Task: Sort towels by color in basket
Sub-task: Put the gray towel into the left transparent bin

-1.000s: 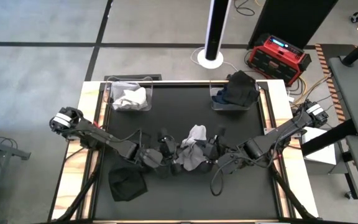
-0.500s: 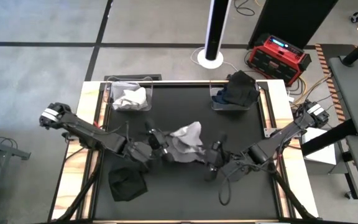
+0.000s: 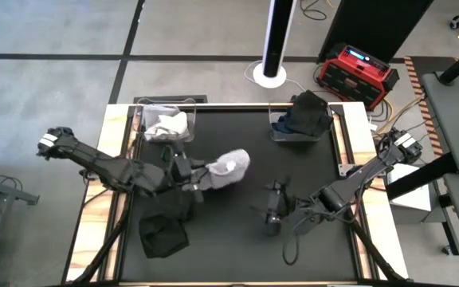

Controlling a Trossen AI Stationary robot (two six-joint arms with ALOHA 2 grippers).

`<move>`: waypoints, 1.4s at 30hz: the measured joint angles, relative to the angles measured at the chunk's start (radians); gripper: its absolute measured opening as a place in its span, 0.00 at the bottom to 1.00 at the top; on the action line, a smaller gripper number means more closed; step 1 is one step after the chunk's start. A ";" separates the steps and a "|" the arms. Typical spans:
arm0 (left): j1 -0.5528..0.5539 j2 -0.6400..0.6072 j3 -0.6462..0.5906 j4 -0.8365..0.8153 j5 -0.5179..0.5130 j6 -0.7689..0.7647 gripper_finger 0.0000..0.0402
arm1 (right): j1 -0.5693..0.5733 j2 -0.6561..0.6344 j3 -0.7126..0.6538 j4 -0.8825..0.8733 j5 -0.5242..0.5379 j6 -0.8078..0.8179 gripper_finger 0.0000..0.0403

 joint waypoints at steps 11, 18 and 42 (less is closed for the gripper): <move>-0.036 -0.058 0.000 -0.009 0.158 -0.037 0.00 | -0.022 0.009 -0.037 0.006 0.125 -0.101 0.77; -0.038 -0.053 0.000 -0.009 0.170 -0.038 0.00 | -0.044 0.036 -0.055 0.116 0.124 -0.196 0.75; -0.070 -0.087 0.005 -0.128 0.109 -0.074 0.04 | -0.141 0.126 0.035 0.261 0.080 -0.571 0.02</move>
